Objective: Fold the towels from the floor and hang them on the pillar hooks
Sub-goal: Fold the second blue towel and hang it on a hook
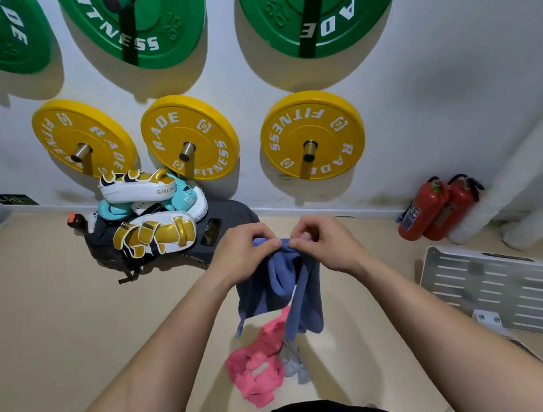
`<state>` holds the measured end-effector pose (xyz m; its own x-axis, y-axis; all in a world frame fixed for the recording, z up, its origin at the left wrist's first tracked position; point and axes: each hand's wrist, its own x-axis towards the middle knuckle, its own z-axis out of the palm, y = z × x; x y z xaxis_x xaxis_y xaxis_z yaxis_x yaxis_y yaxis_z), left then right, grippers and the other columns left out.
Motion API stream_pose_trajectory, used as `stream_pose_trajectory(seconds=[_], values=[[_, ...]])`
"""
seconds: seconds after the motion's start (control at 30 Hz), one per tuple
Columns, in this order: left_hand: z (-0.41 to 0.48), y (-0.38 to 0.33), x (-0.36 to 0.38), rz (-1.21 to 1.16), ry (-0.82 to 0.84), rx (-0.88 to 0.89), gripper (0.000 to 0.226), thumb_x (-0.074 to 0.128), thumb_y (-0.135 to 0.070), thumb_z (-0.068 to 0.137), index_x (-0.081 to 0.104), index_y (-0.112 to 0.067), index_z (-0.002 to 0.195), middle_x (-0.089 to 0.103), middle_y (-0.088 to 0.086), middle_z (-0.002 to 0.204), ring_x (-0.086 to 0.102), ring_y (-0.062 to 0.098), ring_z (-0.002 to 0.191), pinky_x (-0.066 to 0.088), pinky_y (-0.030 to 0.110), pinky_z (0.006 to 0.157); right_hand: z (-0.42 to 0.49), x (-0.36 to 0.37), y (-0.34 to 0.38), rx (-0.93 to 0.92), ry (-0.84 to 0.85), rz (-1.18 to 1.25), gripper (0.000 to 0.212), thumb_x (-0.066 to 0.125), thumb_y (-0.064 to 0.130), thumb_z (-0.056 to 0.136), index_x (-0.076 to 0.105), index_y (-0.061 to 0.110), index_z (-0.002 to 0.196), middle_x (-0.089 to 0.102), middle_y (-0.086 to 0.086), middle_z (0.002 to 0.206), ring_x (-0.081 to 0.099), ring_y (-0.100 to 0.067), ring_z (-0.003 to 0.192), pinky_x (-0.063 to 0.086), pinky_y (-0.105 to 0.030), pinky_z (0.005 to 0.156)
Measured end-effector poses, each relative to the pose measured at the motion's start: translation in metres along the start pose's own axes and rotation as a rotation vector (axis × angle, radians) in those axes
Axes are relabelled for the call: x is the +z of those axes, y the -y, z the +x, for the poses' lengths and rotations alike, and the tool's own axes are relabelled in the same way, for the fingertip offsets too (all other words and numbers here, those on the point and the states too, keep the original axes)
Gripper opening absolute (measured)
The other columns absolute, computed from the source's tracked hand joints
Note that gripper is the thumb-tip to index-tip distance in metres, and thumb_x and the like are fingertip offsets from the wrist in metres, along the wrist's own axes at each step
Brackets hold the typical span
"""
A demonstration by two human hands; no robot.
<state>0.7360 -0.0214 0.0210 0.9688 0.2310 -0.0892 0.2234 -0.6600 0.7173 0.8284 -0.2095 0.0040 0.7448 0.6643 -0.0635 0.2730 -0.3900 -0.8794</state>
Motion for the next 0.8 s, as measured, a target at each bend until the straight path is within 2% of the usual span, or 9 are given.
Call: stream_pose_trajectory(seconds=[0.13,0.27,0.33,0.47,0.53,0.67,0.8], values=[[0.007,-0.006,-0.009,0.1,0.018,0.073,0.01,0.07,-0.037,0.088,0.072,-0.028,0.083,0.069,-0.013,0.086,0.062,0.004,0.085,0.053,0.036,0.079,-0.004,0.0,-0.01,0.028,0.024,-0.137,0.01,0.065,0.017,0.083,0.065,0.026,0.08,0.064,0.011,0.073,0.056,-0.003,0.061,0.046,-0.021,0.059],[0.015,-0.013,-0.02,0.109,0.009,0.091,0.01,0.069,-0.04,0.087,0.071,-0.032,0.082,0.069,-0.014,0.086,0.063,0.004,0.085,0.054,0.037,0.078,-0.004,0.001,-0.028,0.141,-0.036,-0.252,0.011,0.053,0.014,0.073,0.06,0.022,0.076,0.066,0.005,0.072,0.062,-0.018,0.069,0.052,-0.035,0.063],[0.019,-0.013,-0.029,0.086,-0.015,0.063,0.01,0.069,-0.04,0.088,0.071,-0.033,0.081,0.07,-0.014,0.087,0.063,0.004,0.086,0.055,0.037,0.079,-0.007,-0.002,-0.04,0.201,-0.065,-0.279,0.011,0.051,0.01,0.072,0.057,0.019,0.073,0.063,0.004,0.068,0.059,-0.022,0.067,0.049,-0.033,0.06],[0.023,-0.006,-0.052,0.103,-0.061,0.025,0.009,0.068,-0.037,0.091,0.071,-0.032,0.084,0.07,-0.015,0.087,0.063,0.006,0.087,0.054,0.033,0.076,-0.014,-0.016,-0.062,0.266,-0.049,-0.296,0.017,0.054,0.007,0.076,0.062,0.022,0.074,0.064,0.008,0.071,0.06,-0.017,0.069,0.044,-0.026,0.058],[0.024,0.001,-0.062,0.125,-0.095,-0.007,0.01,0.068,-0.037,0.092,0.071,-0.031,0.085,0.069,-0.015,0.087,0.062,0.007,0.087,0.053,0.032,0.074,-0.015,-0.023,-0.071,0.284,-0.024,-0.32,0.02,0.055,0.009,0.076,0.065,0.026,0.076,0.067,0.009,0.074,0.063,-0.015,0.071,0.047,-0.027,0.06],[0.026,0.02,-0.073,0.17,-0.165,-0.094,0.014,0.067,-0.038,0.092,0.069,-0.03,0.08,0.069,-0.012,0.083,0.062,0.01,0.084,0.05,0.032,0.069,-0.016,-0.033,-0.079,0.296,-0.025,-0.374,0.021,0.054,0.006,0.076,0.064,0.024,0.076,0.067,0.003,0.073,0.062,-0.02,0.071,0.048,-0.033,0.06],[0.026,0.035,-0.074,0.238,-0.299,-0.205,0.017,0.064,-0.044,0.092,0.067,-0.031,0.082,0.07,-0.007,0.086,0.063,0.018,0.086,0.053,0.037,0.073,-0.017,-0.043,-0.083,0.362,-0.058,-0.427,0.016,0.054,0.012,0.079,0.061,0.026,0.075,0.065,0.005,0.073,0.06,-0.02,0.073,0.045,-0.031,0.059]])
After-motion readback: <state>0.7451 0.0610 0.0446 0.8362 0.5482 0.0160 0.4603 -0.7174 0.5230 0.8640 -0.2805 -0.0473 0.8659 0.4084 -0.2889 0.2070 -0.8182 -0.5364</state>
